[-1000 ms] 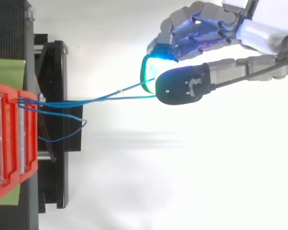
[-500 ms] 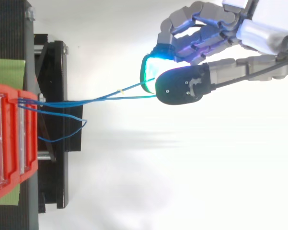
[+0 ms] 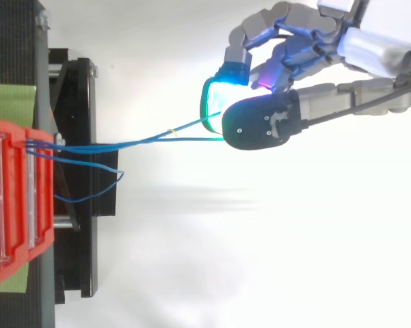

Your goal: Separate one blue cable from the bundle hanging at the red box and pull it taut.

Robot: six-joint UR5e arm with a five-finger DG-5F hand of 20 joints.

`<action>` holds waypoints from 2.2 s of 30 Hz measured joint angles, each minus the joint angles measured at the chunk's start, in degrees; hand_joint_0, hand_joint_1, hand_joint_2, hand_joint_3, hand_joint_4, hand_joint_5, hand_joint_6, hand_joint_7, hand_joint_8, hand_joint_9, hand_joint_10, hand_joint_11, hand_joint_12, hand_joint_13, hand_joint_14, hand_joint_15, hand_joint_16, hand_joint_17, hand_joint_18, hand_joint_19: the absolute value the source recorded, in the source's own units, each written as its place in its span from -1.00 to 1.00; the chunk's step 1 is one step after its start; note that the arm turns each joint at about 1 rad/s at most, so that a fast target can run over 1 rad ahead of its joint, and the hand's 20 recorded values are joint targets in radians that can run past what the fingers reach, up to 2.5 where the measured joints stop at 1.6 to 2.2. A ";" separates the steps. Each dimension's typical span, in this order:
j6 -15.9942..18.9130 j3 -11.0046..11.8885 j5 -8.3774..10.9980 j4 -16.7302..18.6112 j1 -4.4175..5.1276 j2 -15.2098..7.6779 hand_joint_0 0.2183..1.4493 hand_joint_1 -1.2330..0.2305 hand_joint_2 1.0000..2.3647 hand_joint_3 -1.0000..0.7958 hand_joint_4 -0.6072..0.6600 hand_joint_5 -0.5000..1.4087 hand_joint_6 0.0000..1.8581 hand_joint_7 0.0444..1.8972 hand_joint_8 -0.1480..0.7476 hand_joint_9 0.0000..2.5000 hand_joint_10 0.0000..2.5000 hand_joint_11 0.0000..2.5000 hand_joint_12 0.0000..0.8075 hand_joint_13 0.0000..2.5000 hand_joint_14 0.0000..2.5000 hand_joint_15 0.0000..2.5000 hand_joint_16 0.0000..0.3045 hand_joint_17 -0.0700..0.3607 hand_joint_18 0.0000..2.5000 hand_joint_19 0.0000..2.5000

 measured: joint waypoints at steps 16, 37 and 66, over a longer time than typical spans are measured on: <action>0.00 -0.02 0.00 0.00 0.00 -0.03 -0.20 -0.29 -0.97 -0.17 -0.22 -0.71 0.00 0.06 0.07 -0.53 -1.00 0.10 -0.21 -0.37 -0.99 -0.49 -0.76 -0.30 -0.59 -0.82; 0.00 0.01 0.00 0.00 0.00 -0.02 -0.19 -0.29 -0.97 -0.17 -0.22 -0.71 0.00 0.06 0.06 -0.53 -0.80 0.10 -0.17 -0.26 -0.98 -0.32 -0.77 -0.31 -0.56 -0.78; 0.00 0.00 0.00 0.00 0.00 -0.03 -0.19 -0.29 -0.97 -0.17 -0.22 -0.71 0.00 0.07 0.07 -0.51 -0.96 0.15 -0.17 -0.29 -0.98 -0.35 -0.76 -0.30 -0.57 -0.78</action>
